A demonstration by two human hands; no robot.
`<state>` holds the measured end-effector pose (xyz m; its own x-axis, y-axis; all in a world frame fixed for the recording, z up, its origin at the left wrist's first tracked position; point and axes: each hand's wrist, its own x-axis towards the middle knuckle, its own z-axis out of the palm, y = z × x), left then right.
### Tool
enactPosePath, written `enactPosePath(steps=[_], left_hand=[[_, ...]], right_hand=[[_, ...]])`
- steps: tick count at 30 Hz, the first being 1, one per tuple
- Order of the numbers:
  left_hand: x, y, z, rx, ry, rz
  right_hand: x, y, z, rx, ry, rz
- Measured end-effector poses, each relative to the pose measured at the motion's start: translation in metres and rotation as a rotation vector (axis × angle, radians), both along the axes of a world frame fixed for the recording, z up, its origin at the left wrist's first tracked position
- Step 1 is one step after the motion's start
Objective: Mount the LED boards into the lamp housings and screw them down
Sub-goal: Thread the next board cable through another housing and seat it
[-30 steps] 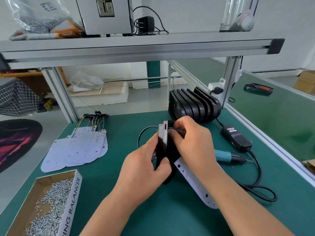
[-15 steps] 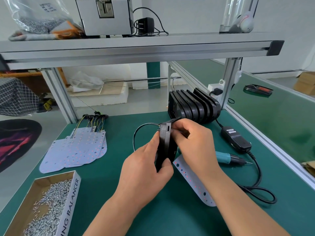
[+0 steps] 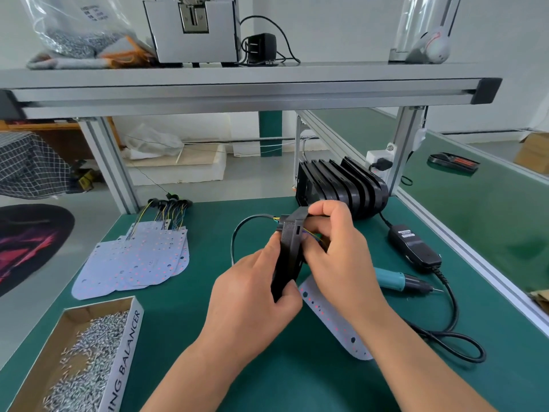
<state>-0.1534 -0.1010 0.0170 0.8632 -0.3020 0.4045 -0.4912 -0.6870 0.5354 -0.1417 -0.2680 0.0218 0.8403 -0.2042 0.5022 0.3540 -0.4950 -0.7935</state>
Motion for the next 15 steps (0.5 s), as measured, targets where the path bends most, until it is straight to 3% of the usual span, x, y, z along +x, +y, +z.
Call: enactPosePath(steps=[8, 13, 15], left_hand=[[0.007, 0.004, 0.000, -0.025, 0.010, 0.015], [0.008, 0.007, 0.000, -0.059, 0.006, -0.024], [0.009, 0.008, -0.001, -0.072, 0.012, -0.028]], right_hand=[[0.000, -0.004, -0.009, -0.264, 0.126, 0.146], [0.007, -0.011, -0.009, -0.439, -0.021, 0.092], [0.007, -0.015, -0.008, -0.431, 0.030, 0.154]])
